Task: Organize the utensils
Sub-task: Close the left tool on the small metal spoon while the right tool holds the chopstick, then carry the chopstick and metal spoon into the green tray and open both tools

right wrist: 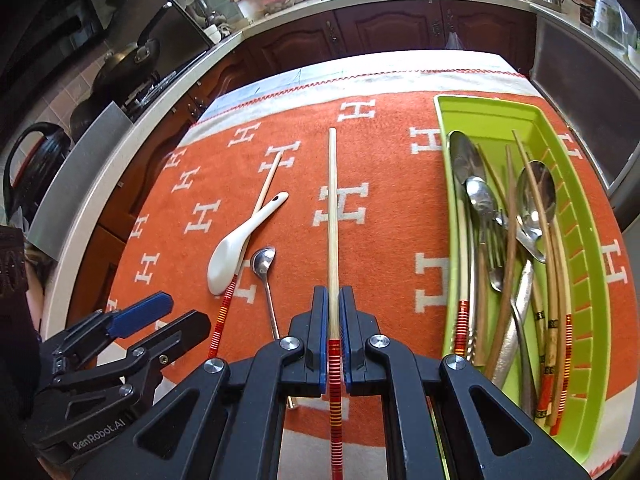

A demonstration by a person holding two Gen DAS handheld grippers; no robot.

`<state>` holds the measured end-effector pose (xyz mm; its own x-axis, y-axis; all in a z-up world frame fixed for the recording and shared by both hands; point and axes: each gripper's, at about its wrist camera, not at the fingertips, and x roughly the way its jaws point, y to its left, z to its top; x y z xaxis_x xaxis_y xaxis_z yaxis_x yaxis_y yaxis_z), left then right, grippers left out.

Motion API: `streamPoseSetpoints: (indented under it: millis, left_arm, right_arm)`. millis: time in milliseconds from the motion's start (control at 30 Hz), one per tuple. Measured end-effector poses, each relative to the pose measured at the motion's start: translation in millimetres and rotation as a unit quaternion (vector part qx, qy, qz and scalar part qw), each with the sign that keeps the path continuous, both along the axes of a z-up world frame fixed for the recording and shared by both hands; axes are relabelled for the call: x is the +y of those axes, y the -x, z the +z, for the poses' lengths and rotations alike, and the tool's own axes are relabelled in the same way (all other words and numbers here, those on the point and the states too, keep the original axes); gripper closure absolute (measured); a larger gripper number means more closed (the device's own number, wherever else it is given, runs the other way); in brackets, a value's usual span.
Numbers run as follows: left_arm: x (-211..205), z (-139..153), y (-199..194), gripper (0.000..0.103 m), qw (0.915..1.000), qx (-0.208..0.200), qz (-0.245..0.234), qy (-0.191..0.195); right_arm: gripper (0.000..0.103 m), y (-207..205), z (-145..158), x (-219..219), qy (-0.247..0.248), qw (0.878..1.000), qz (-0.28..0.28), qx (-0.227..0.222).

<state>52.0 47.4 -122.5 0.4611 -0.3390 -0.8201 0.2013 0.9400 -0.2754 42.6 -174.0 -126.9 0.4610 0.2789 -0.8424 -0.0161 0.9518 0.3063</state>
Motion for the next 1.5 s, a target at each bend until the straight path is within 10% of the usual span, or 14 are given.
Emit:
streamPoseSetpoints:
  millis: [567,1233,1300,1500]
  left_arm:
    - [-6.9,-42.2,-38.3,0.065,0.9933,0.050,0.031,0.099]
    - [-50.3,-61.8,-69.6,0.066,0.9974,0.033,0.045,0.046]
    - [-58.8,-63.1,-70.8,0.083,0.9986,0.020,0.043,0.025]
    - [-75.3,-66.1,-73.5,0.092,0.9994,-0.001,0.029,0.016]
  right_arm:
    - [0.098,19.4,3.2,-40.1,-0.039,0.999,-0.023,-0.015]
    - [0.098,21.8,6.5,-47.8,-0.048,0.998,-0.032,-0.031]
    - [0.098,22.2,5.8,-48.4,-0.047,0.998,-0.034,-0.031]
    - [0.098,23.3,2.9,-48.3,-0.043,0.998,-0.038,-0.028]
